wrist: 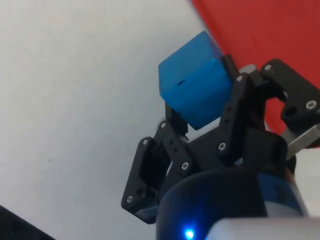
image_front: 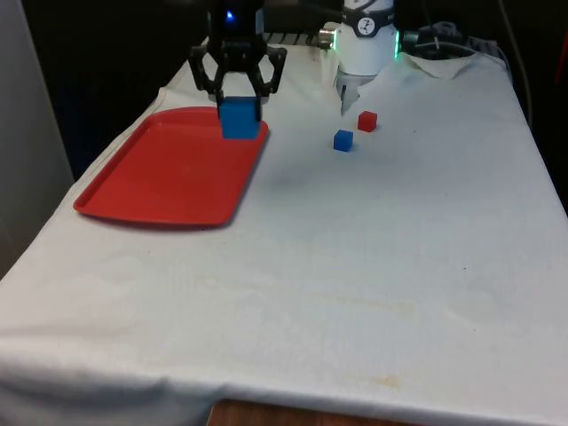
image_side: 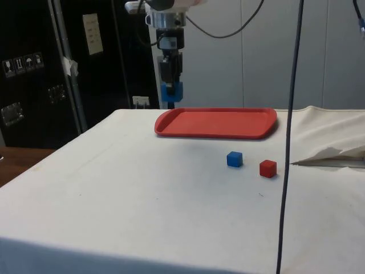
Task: Pick up the largest block and place it onto the tray.
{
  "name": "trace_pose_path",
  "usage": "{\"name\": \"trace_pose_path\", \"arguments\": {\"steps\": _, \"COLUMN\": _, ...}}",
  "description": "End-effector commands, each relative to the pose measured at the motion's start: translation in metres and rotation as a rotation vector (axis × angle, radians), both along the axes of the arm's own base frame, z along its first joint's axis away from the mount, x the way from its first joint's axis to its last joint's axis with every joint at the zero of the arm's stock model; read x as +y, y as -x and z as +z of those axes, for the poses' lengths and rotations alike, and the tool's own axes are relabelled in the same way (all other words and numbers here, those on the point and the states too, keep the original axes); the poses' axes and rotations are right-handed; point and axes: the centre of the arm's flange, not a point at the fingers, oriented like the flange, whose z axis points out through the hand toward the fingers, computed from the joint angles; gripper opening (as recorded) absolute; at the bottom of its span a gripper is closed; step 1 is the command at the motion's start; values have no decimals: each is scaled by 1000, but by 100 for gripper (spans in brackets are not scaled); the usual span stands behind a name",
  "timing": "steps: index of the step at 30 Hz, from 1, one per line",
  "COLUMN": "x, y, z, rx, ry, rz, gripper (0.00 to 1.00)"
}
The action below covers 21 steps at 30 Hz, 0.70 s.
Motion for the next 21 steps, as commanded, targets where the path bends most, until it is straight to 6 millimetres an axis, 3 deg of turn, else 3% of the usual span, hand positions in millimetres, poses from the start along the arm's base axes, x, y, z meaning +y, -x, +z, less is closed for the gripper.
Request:
{"name": "trace_pose_path", "arguments": {"steps": 1, "x": -8, "y": 2, "z": 0, "rx": -2, "ry": -5, "rz": -1, "gripper": 1}}
{"name": "trace_pose_path", "arguments": {"steps": 4, "x": -10, "y": 3, "z": -1, "rx": 1, "ry": 3, "rz": -3, "gripper": 1}}
{"name": "trace_pose_path", "arguments": {"steps": 21, "x": -65, "y": 24, "z": -10, "rx": 12, "ry": 14, "rz": -17, "gripper": 1}}
